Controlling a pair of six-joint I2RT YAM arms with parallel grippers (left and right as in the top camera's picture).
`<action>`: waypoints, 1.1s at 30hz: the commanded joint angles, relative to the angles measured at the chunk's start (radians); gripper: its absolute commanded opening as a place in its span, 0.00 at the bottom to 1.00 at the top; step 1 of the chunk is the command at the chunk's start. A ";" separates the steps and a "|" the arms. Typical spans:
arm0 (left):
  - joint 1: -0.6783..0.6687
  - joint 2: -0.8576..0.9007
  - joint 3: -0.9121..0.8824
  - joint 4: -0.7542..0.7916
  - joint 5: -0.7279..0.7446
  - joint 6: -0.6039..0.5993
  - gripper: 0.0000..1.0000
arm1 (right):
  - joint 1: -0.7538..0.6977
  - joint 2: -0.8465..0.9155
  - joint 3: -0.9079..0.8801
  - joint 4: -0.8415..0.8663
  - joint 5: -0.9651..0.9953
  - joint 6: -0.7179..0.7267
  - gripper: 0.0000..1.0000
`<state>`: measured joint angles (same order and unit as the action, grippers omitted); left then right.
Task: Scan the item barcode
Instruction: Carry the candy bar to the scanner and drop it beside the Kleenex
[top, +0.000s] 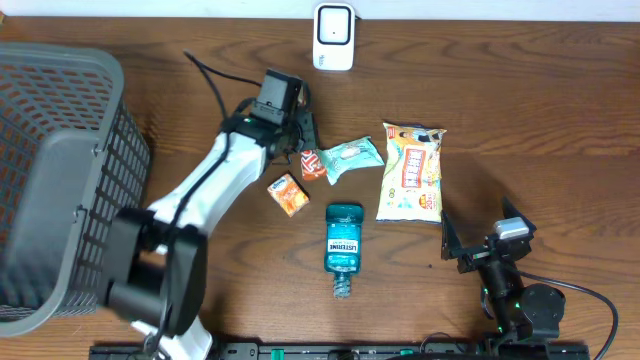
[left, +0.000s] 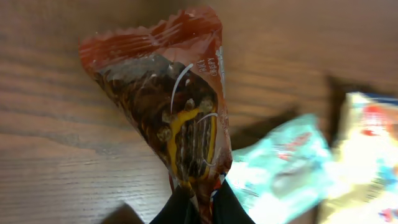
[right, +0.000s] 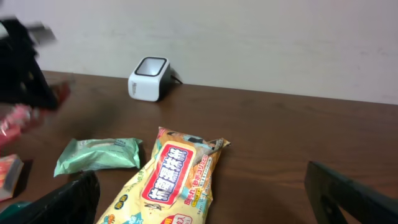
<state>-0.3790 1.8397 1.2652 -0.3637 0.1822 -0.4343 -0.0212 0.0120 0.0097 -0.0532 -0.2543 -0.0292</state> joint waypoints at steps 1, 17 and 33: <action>0.001 0.038 -0.008 0.003 -0.016 -0.016 0.07 | 0.008 -0.005 -0.004 0.000 0.001 0.017 0.99; 0.001 0.024 -0.006 -0.066 -0.019 -0.015 0.94 | 0.008 -0.005 -0.004 0.000 0.001 0.017 0.99; 0.004 -0.510 0.045 0.024 -0.318 0.251 0.98 | 0.008 -0.005 -0.004 0.000 0.001 0.017 0.99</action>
<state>-0.3782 1.4277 1.2682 -0.3698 -0.0116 -0.3367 -0.0212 0.0120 0.0097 -0.0532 -0.2543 -0.0288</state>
